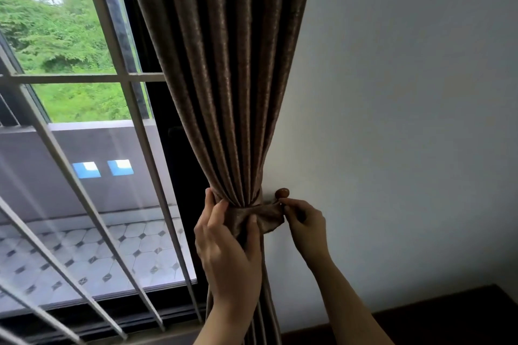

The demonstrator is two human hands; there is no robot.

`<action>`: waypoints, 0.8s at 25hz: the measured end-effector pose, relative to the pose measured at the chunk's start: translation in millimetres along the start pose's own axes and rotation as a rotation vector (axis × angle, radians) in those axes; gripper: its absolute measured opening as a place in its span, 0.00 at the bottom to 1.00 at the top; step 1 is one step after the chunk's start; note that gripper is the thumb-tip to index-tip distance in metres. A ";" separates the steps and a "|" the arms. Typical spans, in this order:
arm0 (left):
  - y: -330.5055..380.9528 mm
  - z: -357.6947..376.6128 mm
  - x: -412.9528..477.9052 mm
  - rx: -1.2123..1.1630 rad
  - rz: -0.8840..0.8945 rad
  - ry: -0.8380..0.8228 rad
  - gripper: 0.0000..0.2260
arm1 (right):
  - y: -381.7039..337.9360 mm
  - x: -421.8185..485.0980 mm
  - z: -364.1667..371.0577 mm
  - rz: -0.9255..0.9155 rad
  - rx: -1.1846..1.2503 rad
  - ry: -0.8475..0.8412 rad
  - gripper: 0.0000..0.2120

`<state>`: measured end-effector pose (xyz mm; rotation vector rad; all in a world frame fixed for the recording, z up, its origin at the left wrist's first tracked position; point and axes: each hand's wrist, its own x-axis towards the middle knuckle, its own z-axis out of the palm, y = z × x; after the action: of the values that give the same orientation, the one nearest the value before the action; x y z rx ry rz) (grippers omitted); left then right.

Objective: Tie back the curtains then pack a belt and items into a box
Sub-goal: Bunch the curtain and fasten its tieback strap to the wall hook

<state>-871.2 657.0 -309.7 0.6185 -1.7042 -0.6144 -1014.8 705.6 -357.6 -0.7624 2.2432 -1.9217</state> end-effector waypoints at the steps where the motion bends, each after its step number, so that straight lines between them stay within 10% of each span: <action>1: -1.6 0.3 -0.2 0.008 0.012 -0.001 0.20 | 1.1 -0.5 -0.1 -0.016 -0.039 -0.004 0.11; 20: -11.2 -15.6 3.5 -0.033 0.062 -0.130 0.24 | 22.4 -11.6 9.6 -0.327 -0.292 0.016 0.15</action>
<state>-855.7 645.3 -311.8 0.5097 -1.8241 -0.6489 -1007.9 703.7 -383.6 -1.2247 2.5789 -1.7361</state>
